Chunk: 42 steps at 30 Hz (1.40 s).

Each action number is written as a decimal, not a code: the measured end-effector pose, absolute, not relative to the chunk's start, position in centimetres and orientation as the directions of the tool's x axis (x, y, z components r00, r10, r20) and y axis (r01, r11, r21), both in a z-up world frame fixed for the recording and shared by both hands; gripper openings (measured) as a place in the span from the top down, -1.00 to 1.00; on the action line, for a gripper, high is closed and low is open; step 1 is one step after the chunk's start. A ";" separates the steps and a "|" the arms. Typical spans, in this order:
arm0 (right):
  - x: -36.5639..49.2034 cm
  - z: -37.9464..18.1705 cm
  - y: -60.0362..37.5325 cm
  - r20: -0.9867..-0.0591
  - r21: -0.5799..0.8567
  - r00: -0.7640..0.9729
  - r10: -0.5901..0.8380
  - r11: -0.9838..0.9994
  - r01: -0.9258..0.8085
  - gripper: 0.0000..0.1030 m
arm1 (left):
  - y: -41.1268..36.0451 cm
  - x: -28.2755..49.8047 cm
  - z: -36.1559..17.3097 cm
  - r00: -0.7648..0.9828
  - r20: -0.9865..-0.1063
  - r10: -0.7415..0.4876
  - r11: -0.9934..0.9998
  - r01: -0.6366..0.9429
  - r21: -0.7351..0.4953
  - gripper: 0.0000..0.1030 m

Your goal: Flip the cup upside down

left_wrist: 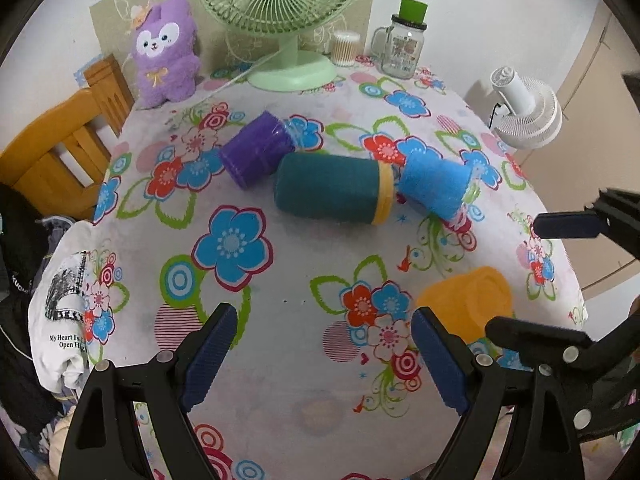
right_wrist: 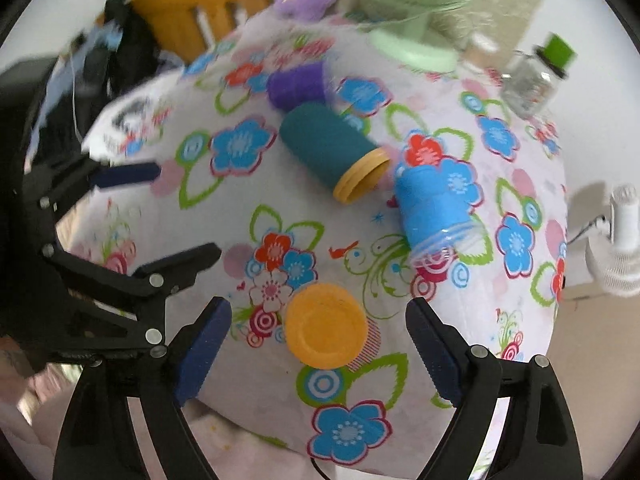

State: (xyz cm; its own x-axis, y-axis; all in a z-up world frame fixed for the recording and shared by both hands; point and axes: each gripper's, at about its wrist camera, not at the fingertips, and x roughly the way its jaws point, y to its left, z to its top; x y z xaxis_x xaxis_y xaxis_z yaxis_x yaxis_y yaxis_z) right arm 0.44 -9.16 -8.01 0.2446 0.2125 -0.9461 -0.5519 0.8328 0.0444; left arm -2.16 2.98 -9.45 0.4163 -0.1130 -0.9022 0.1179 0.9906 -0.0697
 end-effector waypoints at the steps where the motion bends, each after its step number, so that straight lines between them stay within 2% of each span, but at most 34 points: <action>1: 0.2 -7.7 -9.8 -0.937 0.049 0.270 0.223 0.847 -0.529 -0.76 | 2.7 -2.3 -9.3 0.418 -0.901 -0.112 0.991 0.114 -0.071 -0.76; 15: -3.3 -7.0 -16.2 -0.858 0.077 0.460 0.229 0.943 -0.325 -0.77 | 0.4 -5.3 -7.9 0.448 -0.890 -0.087 0.996 0.042 -0.076 -0.76; 19: -4.2 -6.9 -17.6 -0.847 0.079 0.487 0.213 0.957 -0.280 -0.91 | 0.5 -6.2 -7.5 0.463 -0.881 -0.097 0.993 -0.017 -0.118 -0.76; 42: -5.2 -6.5 -18.9 -0.837 0.066 0.525 0.155 0.981 -0.184 -0.92 | 1.3 -7.4 -7.2 0.485 -0.872 -0.068 0.985 -0.105 -0.135 -0.81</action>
State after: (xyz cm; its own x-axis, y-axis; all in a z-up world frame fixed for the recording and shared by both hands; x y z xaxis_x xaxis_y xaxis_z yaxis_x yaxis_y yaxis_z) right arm -5.20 -18.88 -6.46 0.5251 0.1548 -0.8368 -0.1841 0.9807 0.0659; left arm -7.40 1.34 -7.18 0.4854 -0.0681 -0.8716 -0.1046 0.9853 -0.1352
